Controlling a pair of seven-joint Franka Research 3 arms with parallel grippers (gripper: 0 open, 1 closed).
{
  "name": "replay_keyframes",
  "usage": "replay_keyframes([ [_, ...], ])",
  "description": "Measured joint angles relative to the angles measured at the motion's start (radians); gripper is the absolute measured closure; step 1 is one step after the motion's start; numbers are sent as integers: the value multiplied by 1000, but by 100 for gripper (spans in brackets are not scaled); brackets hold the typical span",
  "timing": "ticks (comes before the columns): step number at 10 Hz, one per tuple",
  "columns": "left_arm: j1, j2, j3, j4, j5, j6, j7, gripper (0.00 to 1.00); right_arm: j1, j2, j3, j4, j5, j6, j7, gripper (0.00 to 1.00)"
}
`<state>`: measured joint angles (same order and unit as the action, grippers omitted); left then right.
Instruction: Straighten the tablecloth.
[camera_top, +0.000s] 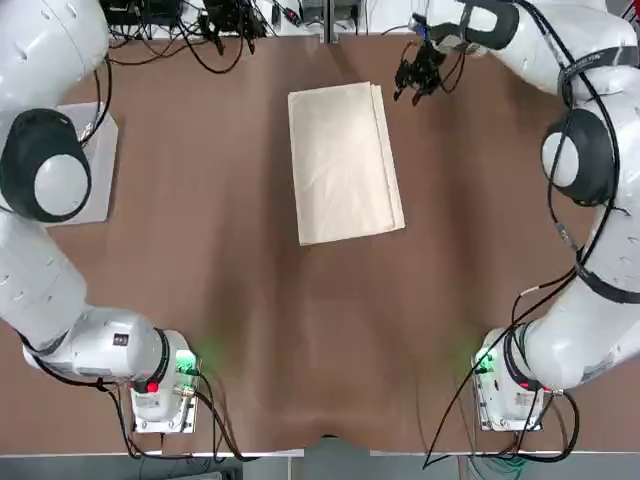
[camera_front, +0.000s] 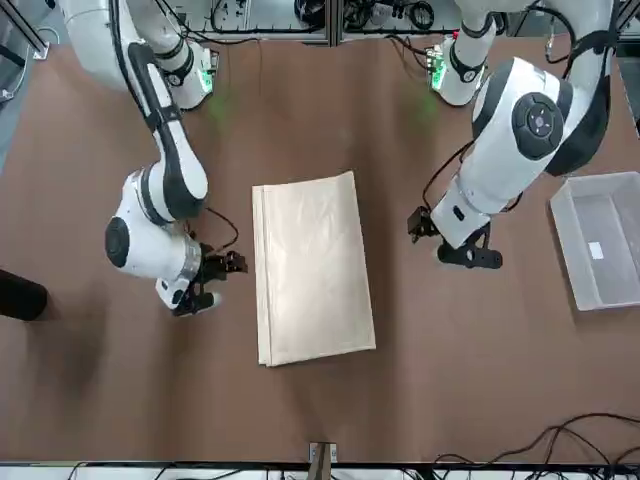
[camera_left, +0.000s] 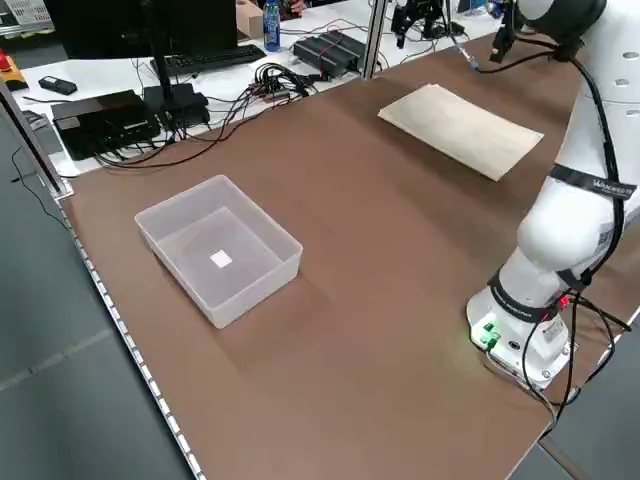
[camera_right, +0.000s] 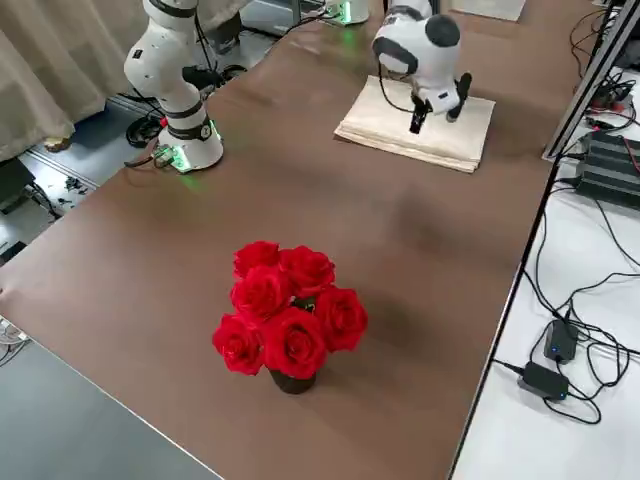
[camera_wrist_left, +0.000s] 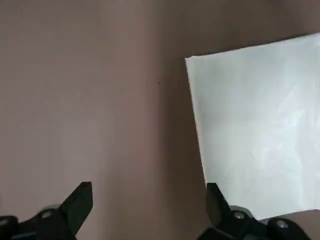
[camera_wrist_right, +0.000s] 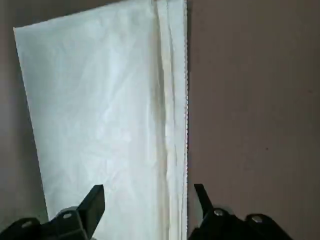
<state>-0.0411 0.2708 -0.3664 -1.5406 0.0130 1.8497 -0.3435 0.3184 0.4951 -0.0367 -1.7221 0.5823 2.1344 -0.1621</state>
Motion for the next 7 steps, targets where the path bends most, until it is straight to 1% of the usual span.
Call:
replay_keyframes([
  [1,31,-27,21,0,0,-7,5,0,-1,0,2,-48,23,71,-12,20],
  [2,43,-59,67,0,0,-12,22,0,-1,1,12,-98,31,159,-20,20],
  [3,46,-91,115,0,0,-32,59,0,0,2,27,-139,62,226,-28,20],
  [4,44,-118,157,0,-1,-65,92,0,0,4,42,-159,113,255,-49,20],
  [5,33,-144,201,-1,-2,-96,114,0,1,16,47,-168,186,268,-113,20],
  [7,-13,-198,310,-7,-4,-150,172,1,0,73,46,-178,358,292,-293,20],
])
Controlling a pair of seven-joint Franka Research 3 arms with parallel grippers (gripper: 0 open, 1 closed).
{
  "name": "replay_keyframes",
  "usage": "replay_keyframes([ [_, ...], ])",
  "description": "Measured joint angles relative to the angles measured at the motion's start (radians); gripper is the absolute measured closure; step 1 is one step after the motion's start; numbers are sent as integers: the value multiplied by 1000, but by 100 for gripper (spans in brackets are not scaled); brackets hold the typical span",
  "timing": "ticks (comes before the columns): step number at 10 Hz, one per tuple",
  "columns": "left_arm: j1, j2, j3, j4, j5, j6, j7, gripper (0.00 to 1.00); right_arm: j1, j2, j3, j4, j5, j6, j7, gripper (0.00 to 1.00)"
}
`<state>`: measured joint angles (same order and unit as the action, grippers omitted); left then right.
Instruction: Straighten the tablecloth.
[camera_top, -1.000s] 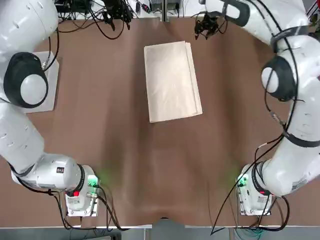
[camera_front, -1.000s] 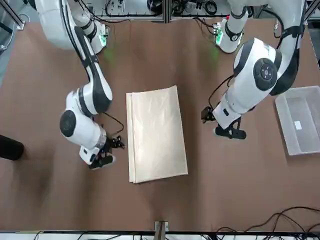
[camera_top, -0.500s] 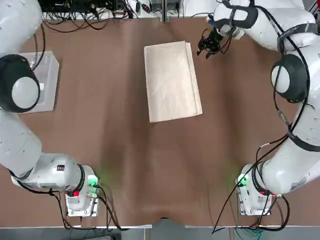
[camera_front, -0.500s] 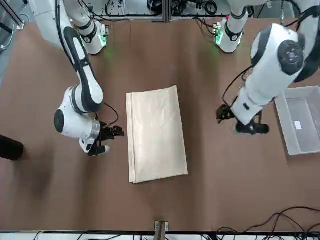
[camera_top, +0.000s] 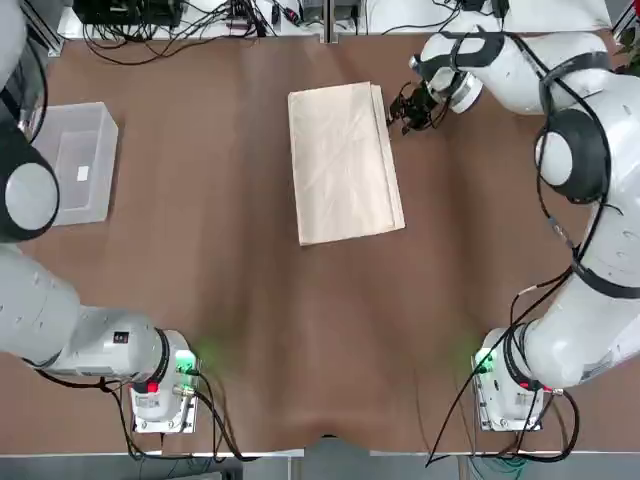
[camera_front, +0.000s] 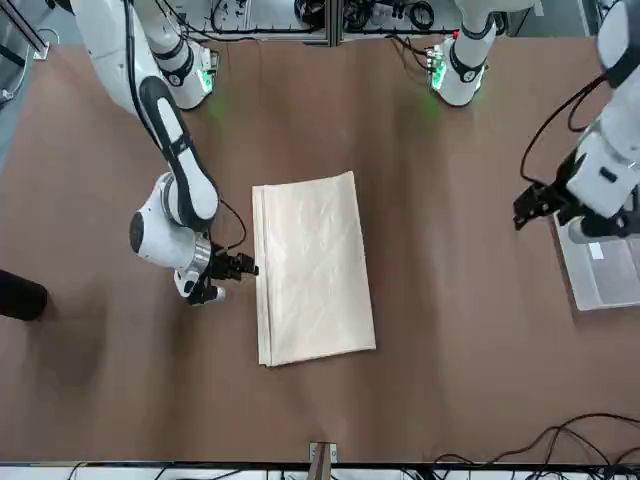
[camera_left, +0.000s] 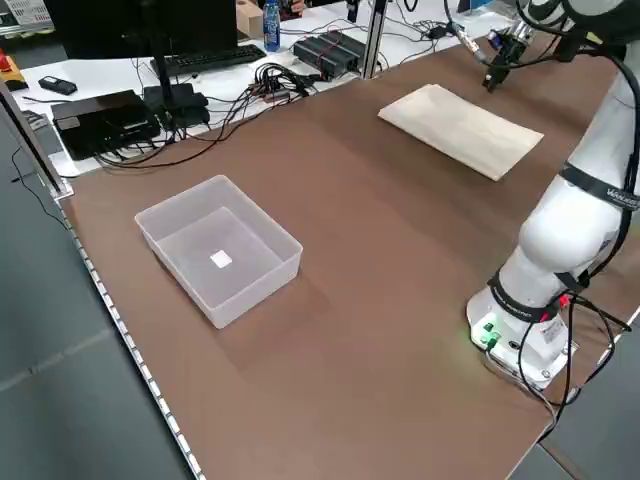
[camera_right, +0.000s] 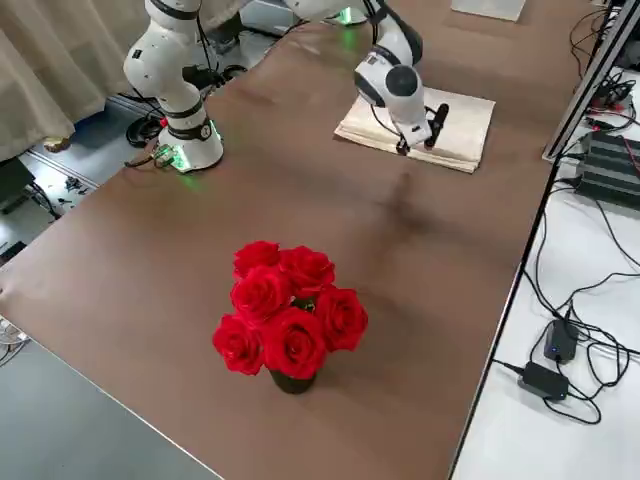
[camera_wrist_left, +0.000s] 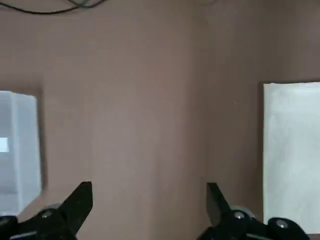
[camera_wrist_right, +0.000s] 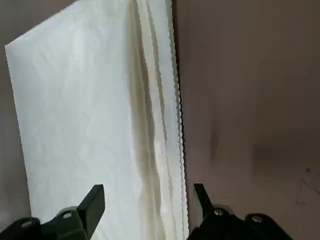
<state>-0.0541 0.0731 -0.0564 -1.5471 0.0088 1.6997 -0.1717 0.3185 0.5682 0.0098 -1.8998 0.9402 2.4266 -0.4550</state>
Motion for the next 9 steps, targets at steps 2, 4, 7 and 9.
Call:
replay_keyframes([
  [2,13,-51,34,-24,-19,-27,74,0,1,37,4,1,43,6,-40,20],
  [4,34,-75,39,-45,-38,-68,140,0,12,41,13,4,68,16,-44,20],
  [7,36,-75,40,-52,-39,-73,150,0,59,53,16,8,100,75,-44,20],
  [9,39,-75,41,-49,-39,-73,150,0,56,69,12,23,102,76,-45,20],
])
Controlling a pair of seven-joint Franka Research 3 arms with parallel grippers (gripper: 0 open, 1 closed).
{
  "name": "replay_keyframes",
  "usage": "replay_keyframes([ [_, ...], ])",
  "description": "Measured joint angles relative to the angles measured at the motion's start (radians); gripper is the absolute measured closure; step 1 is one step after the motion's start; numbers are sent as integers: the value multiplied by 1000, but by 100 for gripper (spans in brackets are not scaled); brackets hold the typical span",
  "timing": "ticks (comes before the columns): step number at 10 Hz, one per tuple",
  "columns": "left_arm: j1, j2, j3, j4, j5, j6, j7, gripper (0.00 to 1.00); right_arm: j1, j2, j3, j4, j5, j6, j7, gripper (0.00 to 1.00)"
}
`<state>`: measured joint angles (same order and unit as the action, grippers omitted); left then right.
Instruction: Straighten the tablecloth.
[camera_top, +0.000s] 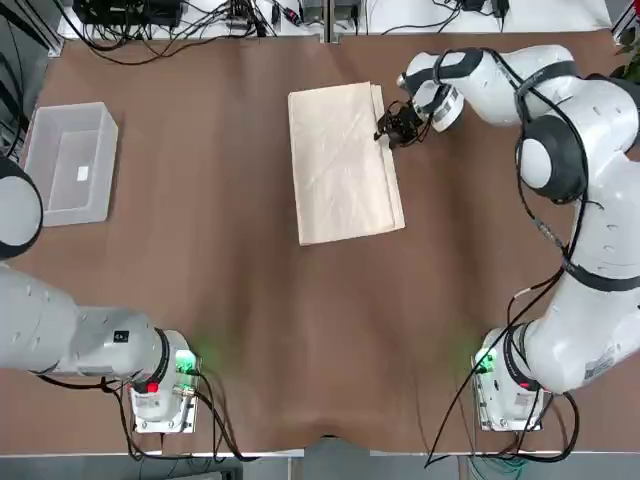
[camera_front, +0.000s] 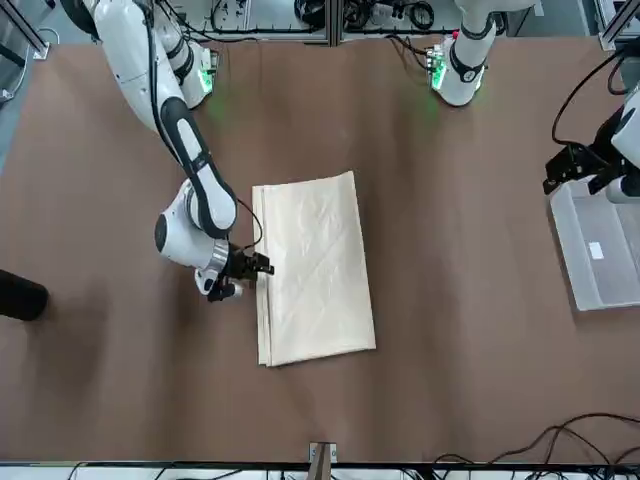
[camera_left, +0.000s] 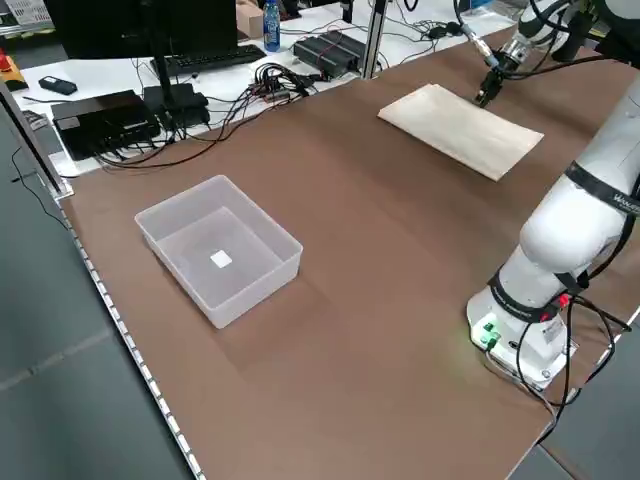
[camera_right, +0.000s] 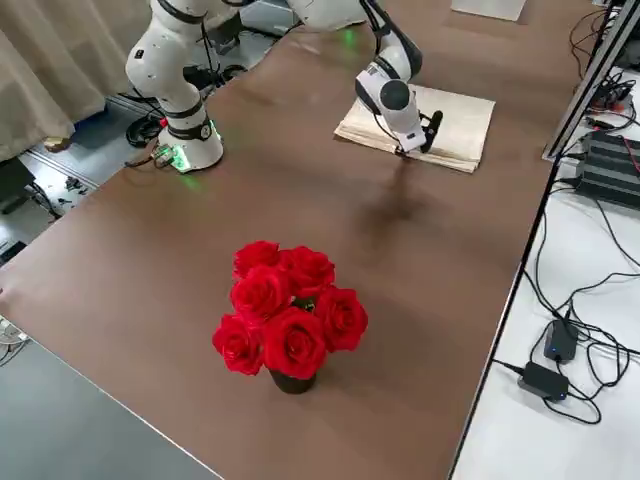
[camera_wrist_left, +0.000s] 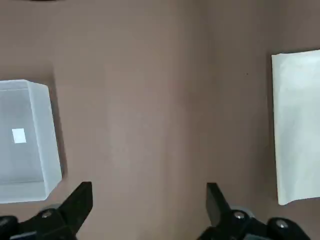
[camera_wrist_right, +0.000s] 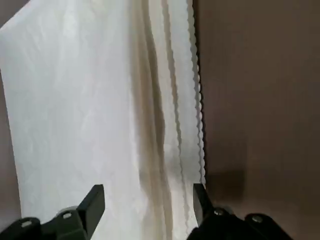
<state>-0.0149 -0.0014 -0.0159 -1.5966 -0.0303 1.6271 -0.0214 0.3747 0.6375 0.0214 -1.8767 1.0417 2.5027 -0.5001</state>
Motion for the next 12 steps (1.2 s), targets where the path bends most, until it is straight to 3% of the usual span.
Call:
replay_keyframes([
  [6,9,46,1,18,0,-4,1,0,-7,16,-2,6,18,0,-14,20],
  [12,37,55,2,38,0,-14,1,0,27,26,2,13,115,0,-27,26],
])
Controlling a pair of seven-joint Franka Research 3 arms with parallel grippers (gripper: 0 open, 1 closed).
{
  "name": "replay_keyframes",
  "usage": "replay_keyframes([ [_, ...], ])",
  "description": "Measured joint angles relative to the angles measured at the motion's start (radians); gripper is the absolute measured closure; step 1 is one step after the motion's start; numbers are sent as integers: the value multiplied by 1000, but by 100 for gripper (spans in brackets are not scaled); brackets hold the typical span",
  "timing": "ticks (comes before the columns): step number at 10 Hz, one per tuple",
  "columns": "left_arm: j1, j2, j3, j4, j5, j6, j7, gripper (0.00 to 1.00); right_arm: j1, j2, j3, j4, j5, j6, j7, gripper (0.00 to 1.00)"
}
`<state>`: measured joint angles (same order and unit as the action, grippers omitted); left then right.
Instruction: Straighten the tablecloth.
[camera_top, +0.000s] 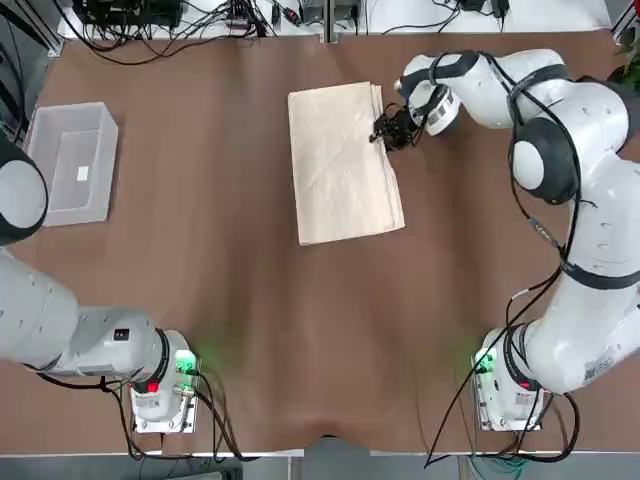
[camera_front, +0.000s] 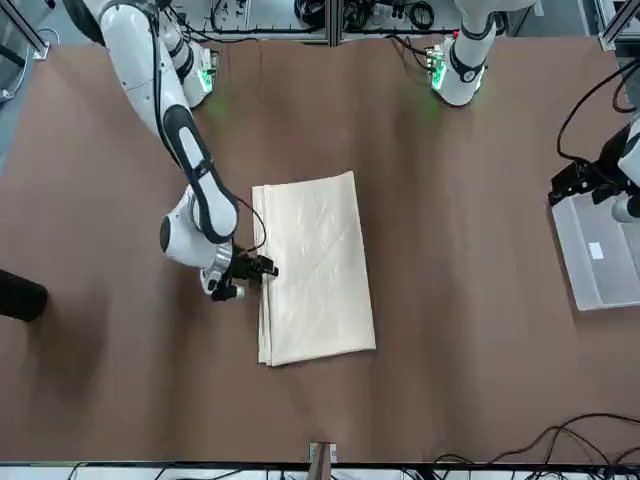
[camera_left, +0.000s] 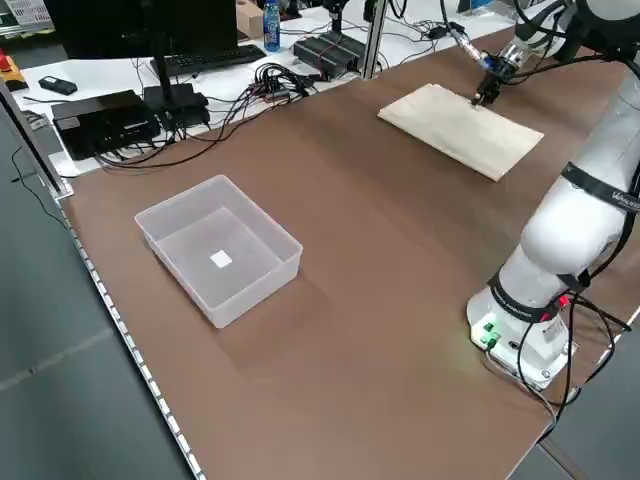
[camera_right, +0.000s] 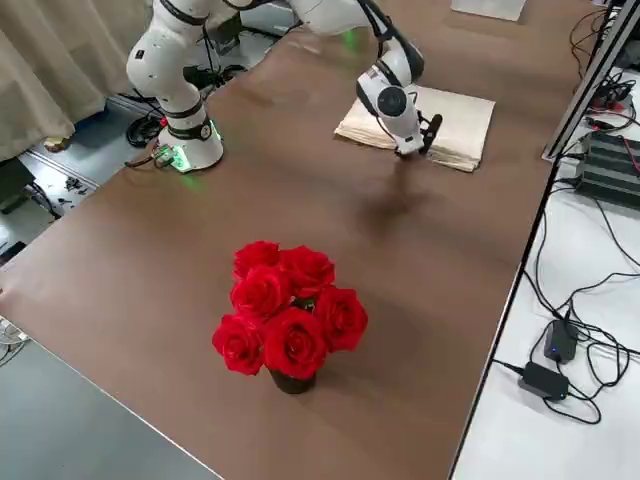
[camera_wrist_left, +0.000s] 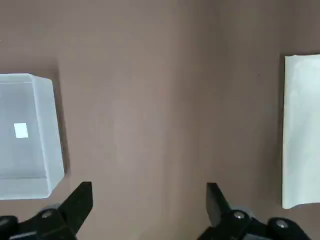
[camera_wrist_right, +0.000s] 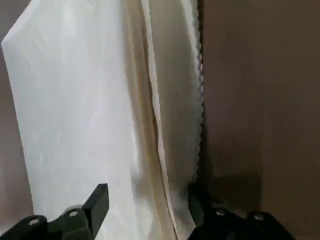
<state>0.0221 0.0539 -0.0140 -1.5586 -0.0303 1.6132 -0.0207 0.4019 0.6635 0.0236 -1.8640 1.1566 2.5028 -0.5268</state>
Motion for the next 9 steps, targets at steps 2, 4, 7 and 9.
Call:
replay_keyframes([
  [2,18,-3,0,10,0,-2,1,0,0,1,-2,1,1,-1,-25,48],
  [4,19,-3,-2,11,0,-5,1,0,0,2,-2,1,1,-2,-46,81],
  [7,18,-2,-5,11,0,-6,1,0,-22,2,-5,2,3,-21,-113,96],
  [9,17,-1,-8,11,0,-6,1,0,-77,2,-10,0,3,-82,-178,96],
])
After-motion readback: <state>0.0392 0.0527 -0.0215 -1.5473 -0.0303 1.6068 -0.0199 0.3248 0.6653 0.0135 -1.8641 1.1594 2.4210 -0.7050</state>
